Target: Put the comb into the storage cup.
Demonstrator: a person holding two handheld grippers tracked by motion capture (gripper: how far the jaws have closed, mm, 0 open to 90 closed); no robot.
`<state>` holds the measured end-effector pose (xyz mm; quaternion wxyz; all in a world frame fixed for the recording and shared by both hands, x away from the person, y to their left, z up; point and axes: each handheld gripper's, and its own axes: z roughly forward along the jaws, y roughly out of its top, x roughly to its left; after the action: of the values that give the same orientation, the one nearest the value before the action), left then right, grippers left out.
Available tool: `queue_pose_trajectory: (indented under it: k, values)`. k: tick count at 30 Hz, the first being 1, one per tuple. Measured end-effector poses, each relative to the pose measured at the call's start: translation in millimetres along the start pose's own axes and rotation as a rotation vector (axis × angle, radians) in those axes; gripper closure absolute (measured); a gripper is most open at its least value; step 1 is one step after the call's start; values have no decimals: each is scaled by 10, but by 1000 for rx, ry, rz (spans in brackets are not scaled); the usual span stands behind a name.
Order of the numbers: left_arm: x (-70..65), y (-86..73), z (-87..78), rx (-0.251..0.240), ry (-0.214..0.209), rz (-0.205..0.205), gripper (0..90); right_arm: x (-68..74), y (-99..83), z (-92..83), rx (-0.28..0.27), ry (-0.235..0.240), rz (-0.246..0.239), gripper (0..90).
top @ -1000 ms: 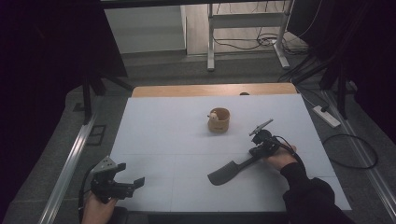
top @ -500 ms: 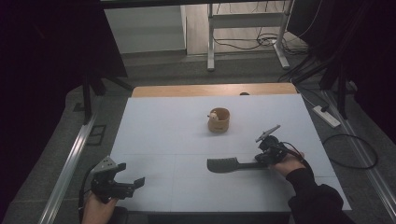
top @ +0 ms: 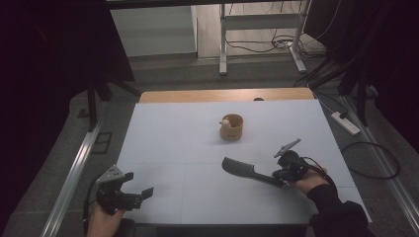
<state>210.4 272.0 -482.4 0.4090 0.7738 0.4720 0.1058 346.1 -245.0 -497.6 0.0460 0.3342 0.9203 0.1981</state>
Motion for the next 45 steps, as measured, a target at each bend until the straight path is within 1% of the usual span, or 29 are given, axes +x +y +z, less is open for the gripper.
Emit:
queue_pose_trajectory:
  k: [10, 15, 17, 19, 25, 30, 31, 33, 36, 37, 41, 43, 45]
  values:
    - [1, 2, 2, 1, 0, 0, 13, 164, -70, -18, 9, 26, 2, 900]
    - [2, 3, 2, 1, 1, 0, 14, 223, -82, -20, 14, 41, -6, 900]
    - [2, 3, 3, 1, 1, 0, 15, 230, -81, -19, 16, 39, -11, 900]
    - [1, 3, 2, 0, 1, 1, 14, 226, -80, -26, 10, 34, -8, 900]
    - [2, 3, 3, 1, 0, 0, 16, 211, -71, -128, -49, 22, 11, 895]
    - [2, 4, 4, 1, 0, -3, 16, 241, -50, -220, -92, -7, 4, 771]
    - [2, 4, 4, 1, 1, -3, 17, 253, -42, -242, -111, -17, 0, 742]
    - [2, 4, 4, 1, 1, -3, 17, 276, -30, -272, -135, -29, -7, 673]
    - [3, 4, 4, 1, 1, -4, 17, 313, -13, -287, -147, -43, -7, 566]
    - [4, 4, 4, 1, 2, -4, 17, 324, -7, -285, -146, -45, -7, 513]
    - [3, 4, 5, 2, 1, -4, 17, 364, 24, -263, -131, -60, -12, 357]
    - [4, 5, 6, 2, 2, -4, 18, 389, 47, -250, -122, -63, -8, 297]
    - [4, 5, 5, 2, 2, -4, 18, 415, 67, -246, -121, -64, -13, 246]
